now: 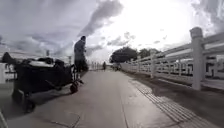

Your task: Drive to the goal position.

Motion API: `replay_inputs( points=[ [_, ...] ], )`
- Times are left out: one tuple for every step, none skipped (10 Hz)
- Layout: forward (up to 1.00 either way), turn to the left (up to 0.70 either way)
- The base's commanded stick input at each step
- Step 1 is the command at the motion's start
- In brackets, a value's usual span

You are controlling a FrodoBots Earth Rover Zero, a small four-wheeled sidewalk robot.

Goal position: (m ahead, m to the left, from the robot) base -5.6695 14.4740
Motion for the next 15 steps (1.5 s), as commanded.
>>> replay_inputs(
  points=[
    [0.70, 0.00],
    [0.70, 0.00],
    [0.70, 0.00],
    [0.70, 0.00],
    [0.70, 0.00],
    [0.70, 0.00],
    [0.70, 0.00],
    [0.70, 0.00],
    [0.70, 0.00],
    [0.70, 0.00],
    [0.70, 0.00],
    [0.70, 0.00],
    [0.70, 0.00],
    [0.70, 0.00],
    [0.70, 0.00]
  ],
)
